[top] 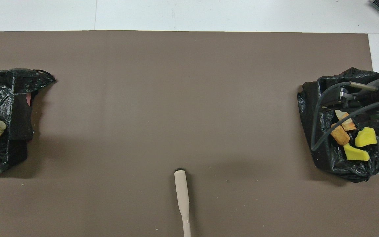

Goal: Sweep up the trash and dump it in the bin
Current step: 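Bring the emptied dustpan back from the bag with the left gripper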

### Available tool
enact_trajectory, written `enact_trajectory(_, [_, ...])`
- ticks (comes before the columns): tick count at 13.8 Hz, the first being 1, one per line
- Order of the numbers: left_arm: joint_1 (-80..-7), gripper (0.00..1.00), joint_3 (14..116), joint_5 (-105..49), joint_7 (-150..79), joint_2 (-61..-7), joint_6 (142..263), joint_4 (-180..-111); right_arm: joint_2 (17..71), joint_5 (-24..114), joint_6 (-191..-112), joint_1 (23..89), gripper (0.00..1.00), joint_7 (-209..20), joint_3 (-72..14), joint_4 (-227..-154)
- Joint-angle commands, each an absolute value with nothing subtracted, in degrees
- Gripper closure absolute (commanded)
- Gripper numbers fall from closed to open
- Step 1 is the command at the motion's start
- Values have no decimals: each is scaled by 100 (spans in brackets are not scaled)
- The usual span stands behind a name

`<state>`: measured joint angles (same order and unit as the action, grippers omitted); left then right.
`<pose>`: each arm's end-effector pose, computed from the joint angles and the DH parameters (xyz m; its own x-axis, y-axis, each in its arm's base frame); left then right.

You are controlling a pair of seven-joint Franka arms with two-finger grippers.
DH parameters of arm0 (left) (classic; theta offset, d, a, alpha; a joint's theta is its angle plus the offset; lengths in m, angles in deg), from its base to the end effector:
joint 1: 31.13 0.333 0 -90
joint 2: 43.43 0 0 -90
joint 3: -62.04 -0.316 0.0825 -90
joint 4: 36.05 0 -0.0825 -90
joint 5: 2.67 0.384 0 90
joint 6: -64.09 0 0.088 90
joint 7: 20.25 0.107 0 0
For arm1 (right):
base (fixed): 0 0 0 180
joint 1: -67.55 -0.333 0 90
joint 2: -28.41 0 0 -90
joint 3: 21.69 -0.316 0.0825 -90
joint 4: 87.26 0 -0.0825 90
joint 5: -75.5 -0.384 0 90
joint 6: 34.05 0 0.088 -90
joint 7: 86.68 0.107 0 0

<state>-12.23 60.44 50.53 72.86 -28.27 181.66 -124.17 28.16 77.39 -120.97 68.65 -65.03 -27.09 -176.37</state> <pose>0.6147 0.2737 0.5480 -0.0192 -0.6179 -0.7860 -0.9981 0.0577 -0.0210 0.5465 0.0375 0.6296 0.9538 -0.2997 -0.0191 -0.2987 -0.9534 0.0435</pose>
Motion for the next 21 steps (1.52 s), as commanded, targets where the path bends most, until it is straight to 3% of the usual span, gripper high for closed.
enact_trajectory(1, [-1407, 100, 5975, 5349, 7125, -3094, 18152, -12499, 2964, 8050, -11730, 6895, 0, -6549, -2749, -17208])
enact_trajectory(3, [-1513, 100, 5984, 5481, 7125, -3209, 17950, -12491, 3025, 8104, -11475, 6895, 0, -6558, -2767, -16918])
enact_trajectory(8, [-1882, 100, 6045, 5412, 6942, -3604, 17020, -12552, 2982, 7885, -11526, 6887, 0, -6549, -2758, -16978])
enact_trajectory(13, [-1997, 100, 6045, 4078, 6072, -3648, 16228, -12631, 2842, 7867, -11518, 6930, 0, -6567, -2749, -17224])
enact_trajectory(18, [-2268, 100, 6054, 2952, 4291, -4359, 15805, -13780, 2762, 7867, -11526, 6939, 0, -6558, -2758, -17357])
enact_trajectory(21, [-2795, 100, 6054, 2108, 2726, -4440, 15200, -13993, 2771, 7682, -11727, 6957, 0, -6733, -2740, -17357])
